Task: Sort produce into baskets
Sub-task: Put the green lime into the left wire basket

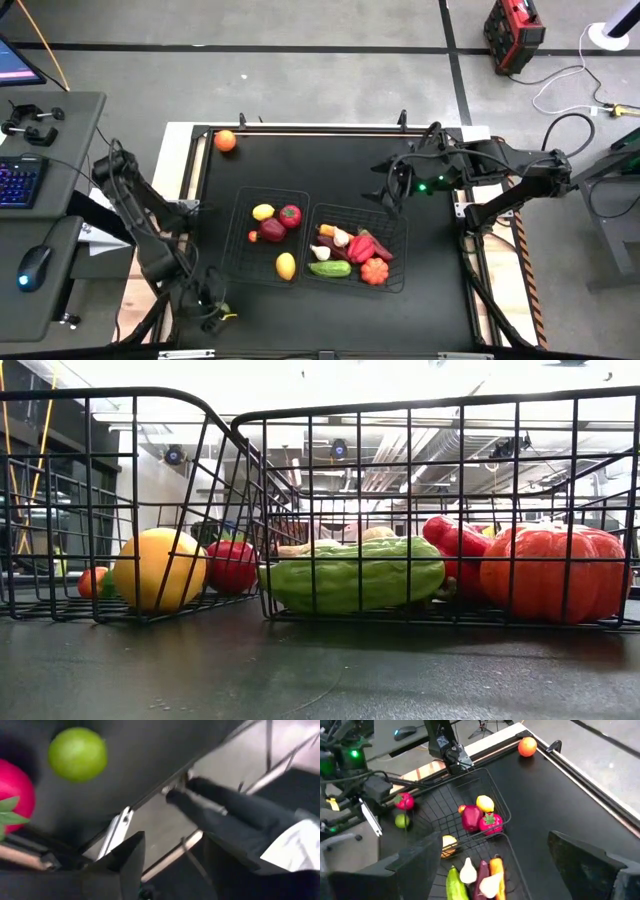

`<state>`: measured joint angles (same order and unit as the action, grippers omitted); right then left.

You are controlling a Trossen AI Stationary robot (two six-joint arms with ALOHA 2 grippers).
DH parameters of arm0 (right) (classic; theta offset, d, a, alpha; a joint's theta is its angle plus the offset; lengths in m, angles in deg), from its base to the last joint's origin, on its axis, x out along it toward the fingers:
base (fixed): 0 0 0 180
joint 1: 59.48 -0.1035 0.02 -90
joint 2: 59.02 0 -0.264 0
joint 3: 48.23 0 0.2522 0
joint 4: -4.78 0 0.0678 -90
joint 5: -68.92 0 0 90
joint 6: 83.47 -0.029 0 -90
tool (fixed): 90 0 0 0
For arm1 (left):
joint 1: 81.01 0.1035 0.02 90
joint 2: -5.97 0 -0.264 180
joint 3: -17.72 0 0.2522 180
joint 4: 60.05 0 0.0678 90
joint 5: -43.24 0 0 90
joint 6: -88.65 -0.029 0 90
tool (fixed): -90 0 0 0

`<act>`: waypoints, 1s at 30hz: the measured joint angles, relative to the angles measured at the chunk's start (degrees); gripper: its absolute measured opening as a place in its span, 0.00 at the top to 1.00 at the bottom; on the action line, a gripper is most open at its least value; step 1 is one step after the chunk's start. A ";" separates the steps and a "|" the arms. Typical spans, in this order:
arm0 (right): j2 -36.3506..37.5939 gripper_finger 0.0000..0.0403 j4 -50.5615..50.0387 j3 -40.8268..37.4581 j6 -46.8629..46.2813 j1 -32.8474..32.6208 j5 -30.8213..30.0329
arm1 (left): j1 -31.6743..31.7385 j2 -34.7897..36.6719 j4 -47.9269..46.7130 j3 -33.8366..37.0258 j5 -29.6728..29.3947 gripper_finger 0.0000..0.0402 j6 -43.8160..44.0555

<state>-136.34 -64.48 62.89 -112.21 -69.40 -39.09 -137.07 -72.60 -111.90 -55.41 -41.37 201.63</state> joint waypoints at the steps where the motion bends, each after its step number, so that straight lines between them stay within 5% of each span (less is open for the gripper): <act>1: 0.00 0.12 0.00 0.00 -1.44 0.00 0.04 | 0.55 0.38 -0.47 0.00 1.46 0.52 -1.74; 8: -0.02 0.12 0.05 0.00 -8.77 -1.13 0.02 | 2.46 -1.37 -5.60 2.42 4.39 0.33 -15.31; 16: -1.99 0.12 0.21 0.02 -12.05 -3.04 -1.72 | 2.88 -6.24 -7.96 4.90 -0.40 0.22 -32.98; 30: -5.43 0.12 0.46 0.02 -20.33 -2.73 -3.19 | -0.28 -9.27 -11.92 5.35 -8.40 0.21 -28.64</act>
<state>-141.77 -64.02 62.91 -132.54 -72.13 -42.28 -137.35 -81.87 -123.82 -50.06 -49.76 172.99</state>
